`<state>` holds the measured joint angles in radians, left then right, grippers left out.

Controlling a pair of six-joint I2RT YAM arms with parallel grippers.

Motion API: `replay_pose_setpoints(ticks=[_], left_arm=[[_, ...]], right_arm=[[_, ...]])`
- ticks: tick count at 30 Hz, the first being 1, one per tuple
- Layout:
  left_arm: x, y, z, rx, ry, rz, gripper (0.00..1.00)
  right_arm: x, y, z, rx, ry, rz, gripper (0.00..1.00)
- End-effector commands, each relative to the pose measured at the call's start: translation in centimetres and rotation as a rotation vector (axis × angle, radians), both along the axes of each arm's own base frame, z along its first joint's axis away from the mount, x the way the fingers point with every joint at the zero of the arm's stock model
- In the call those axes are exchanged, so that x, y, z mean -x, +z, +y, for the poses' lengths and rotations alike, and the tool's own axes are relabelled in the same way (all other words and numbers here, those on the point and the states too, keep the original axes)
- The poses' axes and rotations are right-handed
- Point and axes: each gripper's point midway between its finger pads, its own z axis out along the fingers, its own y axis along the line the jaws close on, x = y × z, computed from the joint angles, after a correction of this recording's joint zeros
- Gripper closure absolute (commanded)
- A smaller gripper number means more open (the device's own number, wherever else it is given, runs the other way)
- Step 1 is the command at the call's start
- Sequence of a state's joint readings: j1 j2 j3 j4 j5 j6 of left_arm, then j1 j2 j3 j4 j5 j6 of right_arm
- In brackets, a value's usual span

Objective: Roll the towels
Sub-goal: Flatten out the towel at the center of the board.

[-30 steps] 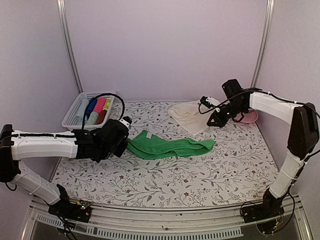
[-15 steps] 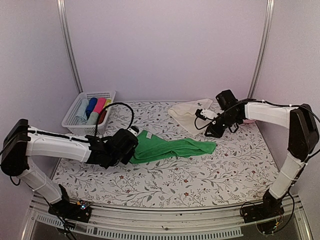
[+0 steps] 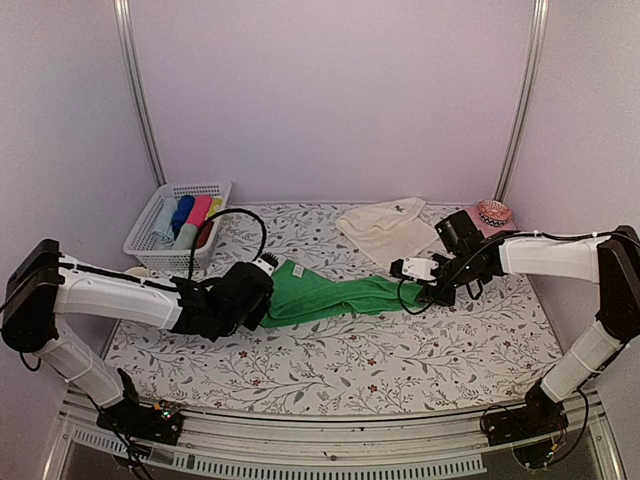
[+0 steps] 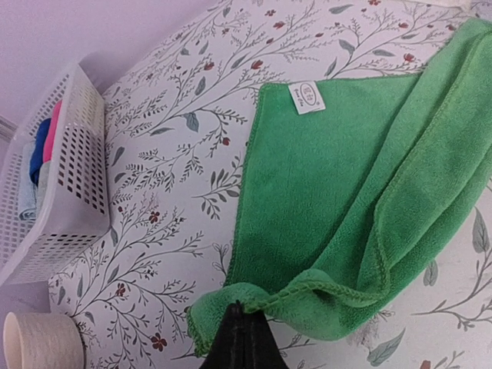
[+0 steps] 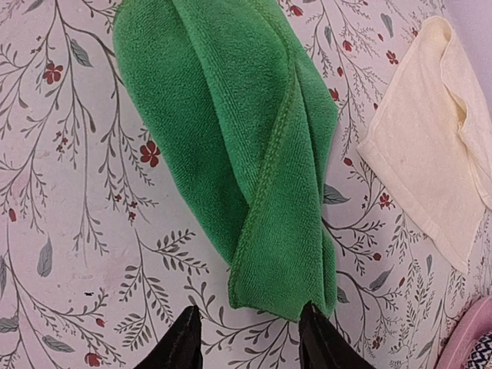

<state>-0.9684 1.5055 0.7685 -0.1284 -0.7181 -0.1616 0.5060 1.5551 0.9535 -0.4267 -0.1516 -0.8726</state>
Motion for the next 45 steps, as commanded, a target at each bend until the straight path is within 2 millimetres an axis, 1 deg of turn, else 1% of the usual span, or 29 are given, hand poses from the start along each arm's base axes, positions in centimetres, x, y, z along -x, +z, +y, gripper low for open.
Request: replay_pose_setpoints(ticks=[1, 4, 13, 17, 21, 23, 24, 26, 27, 29, 31, 33, 35, 39, 41, 43, 45], left_arm=[[0.1, 0.6, -0.4, 0.038, -0.011, -0.034, 1.00], [0.2, 0.6, -0.4, 0.055, -0.021, -0.035, 1.00], [0.4, 0.3, -0.4, 0.067, -0.027, -0.040, 1.00], [0.4, 0.4, -0.3, 0.068, -0.026, -0.045, 1.00], [0.4, 0.5, -0.3, 0.072, -0.026, -0.048, 1.00], [0.4, 0.4, -0.3, 0.070, -0.027, -0.047, 1.00], [0.4, 0.4, -0.3, 0.068, -0.026, -0.047, 1.00], [0.4, 0.4, -0.2, 0.067, -0.025, -0.048, 1.00], [0.4, 0.4, -0.2, 0.066, -0.026, -0.048, 1.00], [0.3, 0.4, -0.2, 0.061, -0.024, -0.052, 1.00], [0.2, 0.7, -0.1, 0.053, -0.020, -0.060, 1.00], [0.0, 1.2, -0.1, 0.040, -0.013, -0.067, 1.00], [-0.3, 2.4, -0.1, 0.029, 0.000, -0.082, 1.00], [-0.9, 6.1, 0.2, 0.035, 0.027, -0.137, 1.00], [-1.0, 8.3, 0.5, 0.051, 0.042, -0.171, 1.00], [-1.0, 10.4, 0.8, 0.075, 0.051, -0.203, 1.00], [-0.9, 12.1, 1.2, 0.092, 0.061, -0.236, 1.00]], right_arm=[[-0.7, -2.4, 0.2, 0.096, 0.005, -0.055, 0.56], [-1.3, -3.3, -0.2, 0.124, -0.025, -0.060, 0.56], [-1.6, -5.9, -1.2, 0.197, -0.065, -0.036, 0.59], [-1.5, -6.7, -1.6, 0.222, -0.070, -0.026, 0.60], [-1.9, -7.0, -1.8, 0.234, -0.085, -0.041, 0.64], [-2.1, -7.1, -1.8, 0.235, -0.090, -0.044, 0.69], [-2.1, -7.1, -1.8, 0.234, -0.088, -0.045, 0.74], [-2.2, -6.8, -1.7, 0.233, -0.089, -0.053, 0.90], [-2.3, -6.6, -1.7, 0.230, -0.090, -0.062, 0.96], [-2.4, -5.7, -1.7, 0.221, -0.092, -0.082, 0.98], [-2.8, -4.1, -1.7, 0.212, -0.100, -0.121, 0.98], [-3.4, -2.0, -1.9, 0.201, -0.118, -0.178, 0.98], [-4.0, 0.6, -1.8, 0.174, -0.139, -0.239, 0.98], [-5.0, 5.4, -2.1, 0.125, -0.180, -0.335, 0.98], [-5.6, 7.6, -2.6, 0.102, -0.210, -0.383, 0.98], [-6.4, 10.3, -3.3, 0.071, -0.248, -0.432, 0.98], [-6.8, 12.7, -4.1, 0.035, -0.276, -0.464, 0.98]])
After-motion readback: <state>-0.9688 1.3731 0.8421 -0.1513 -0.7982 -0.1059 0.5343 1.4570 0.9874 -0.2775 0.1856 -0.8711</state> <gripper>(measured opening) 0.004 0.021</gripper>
